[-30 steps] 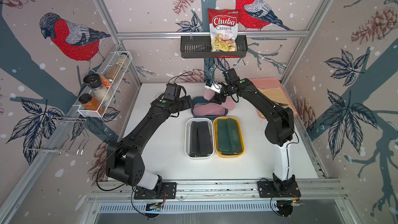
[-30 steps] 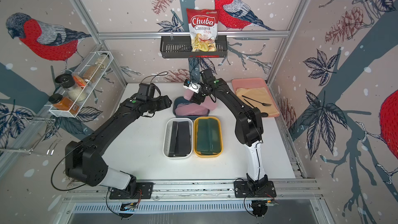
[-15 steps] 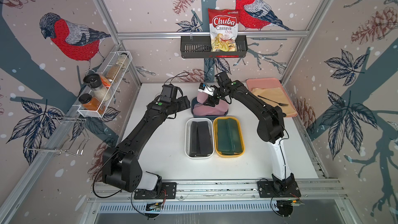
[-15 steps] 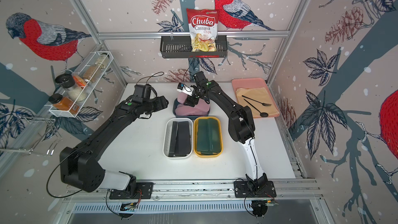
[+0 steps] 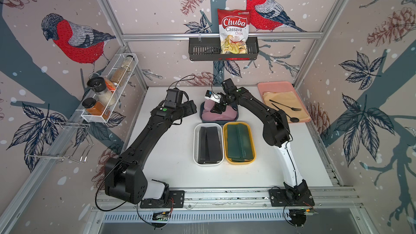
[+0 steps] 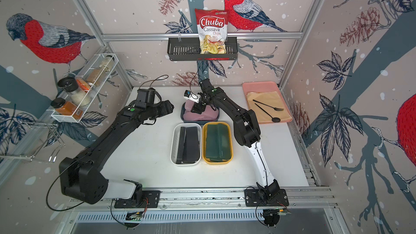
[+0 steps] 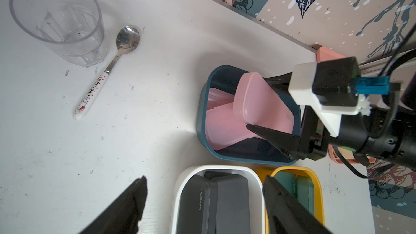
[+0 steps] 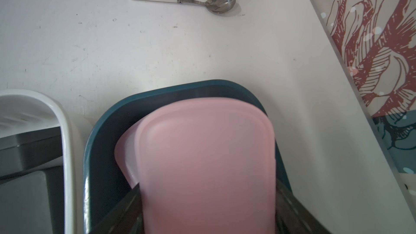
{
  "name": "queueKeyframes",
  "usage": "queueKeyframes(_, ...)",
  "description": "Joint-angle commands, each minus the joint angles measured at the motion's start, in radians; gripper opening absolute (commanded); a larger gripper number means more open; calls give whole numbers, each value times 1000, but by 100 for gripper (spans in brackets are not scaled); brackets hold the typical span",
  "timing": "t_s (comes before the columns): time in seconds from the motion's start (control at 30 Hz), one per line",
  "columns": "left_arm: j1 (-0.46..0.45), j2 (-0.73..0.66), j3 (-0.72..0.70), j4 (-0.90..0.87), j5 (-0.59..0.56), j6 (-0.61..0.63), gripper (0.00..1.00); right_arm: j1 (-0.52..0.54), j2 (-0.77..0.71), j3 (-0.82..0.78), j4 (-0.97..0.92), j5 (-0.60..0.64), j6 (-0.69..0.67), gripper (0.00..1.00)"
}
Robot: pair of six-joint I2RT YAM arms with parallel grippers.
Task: Place the pencil cases by color into the storage box
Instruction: Place the pencil case at the storage box.
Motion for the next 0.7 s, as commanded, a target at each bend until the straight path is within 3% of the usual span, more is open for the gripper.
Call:
queueKeyframes(0.0,6,-8,7,2,5,22,85,5,14,2,24,9,27,56)
queueKeyframes(0.67,9,-15,6,-4,-1,26,85,16,60,-22,51,44,47,83)
